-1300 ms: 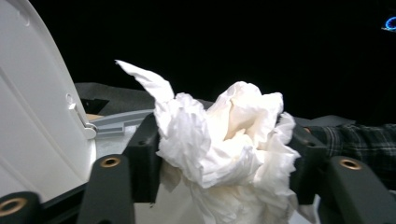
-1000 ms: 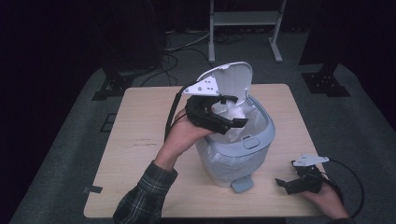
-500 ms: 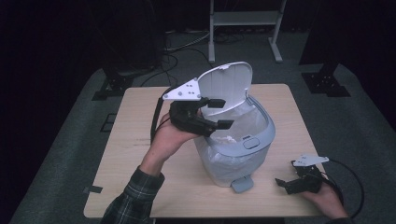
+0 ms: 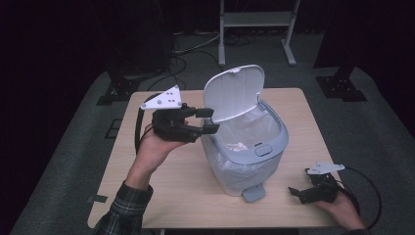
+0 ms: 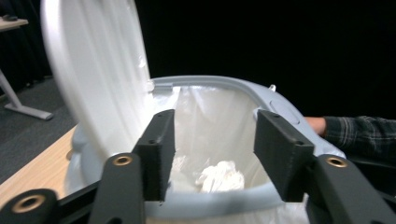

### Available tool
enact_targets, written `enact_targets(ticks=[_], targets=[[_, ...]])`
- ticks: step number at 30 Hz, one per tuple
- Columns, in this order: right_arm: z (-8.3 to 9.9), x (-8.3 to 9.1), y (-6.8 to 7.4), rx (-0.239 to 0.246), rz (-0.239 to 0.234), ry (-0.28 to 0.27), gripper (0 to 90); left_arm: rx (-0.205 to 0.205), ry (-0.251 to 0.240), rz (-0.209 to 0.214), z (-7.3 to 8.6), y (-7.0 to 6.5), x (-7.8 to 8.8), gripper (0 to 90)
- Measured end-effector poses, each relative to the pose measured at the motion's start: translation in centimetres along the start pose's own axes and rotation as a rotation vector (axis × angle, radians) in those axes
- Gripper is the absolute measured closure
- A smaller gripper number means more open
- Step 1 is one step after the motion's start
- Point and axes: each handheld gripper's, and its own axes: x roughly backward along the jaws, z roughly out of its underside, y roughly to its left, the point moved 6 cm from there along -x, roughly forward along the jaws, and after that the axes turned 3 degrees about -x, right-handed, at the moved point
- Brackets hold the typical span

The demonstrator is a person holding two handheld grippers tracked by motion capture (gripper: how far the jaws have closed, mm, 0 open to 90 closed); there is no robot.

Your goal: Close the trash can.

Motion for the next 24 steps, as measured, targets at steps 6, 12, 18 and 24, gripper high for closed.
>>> enact_targets(ticks=[6,12,18,24], targets=[[0.0,0.0,0.0,0.0,0.0,0.0,0.0,0.016,0.009,-0.011,1.0,0.9,0.8,59.3],[0.0,0.0,0.0,-0.007,0.006,-0.001,0.0,0.033,0.025,-0.043,1.8,2.3,1.4,79.3],[0.1,0.0,0.1,-0.019,0.019,-0.001,0.0,0.045,0.032,-0.089,2.1,4.1,1.3,90.0],[0.1,0.0,0.1,-0.02,0.019,-0.002,0.0,0.047,0.013,-0.123,1.6,6.0,0.9,90.0]])
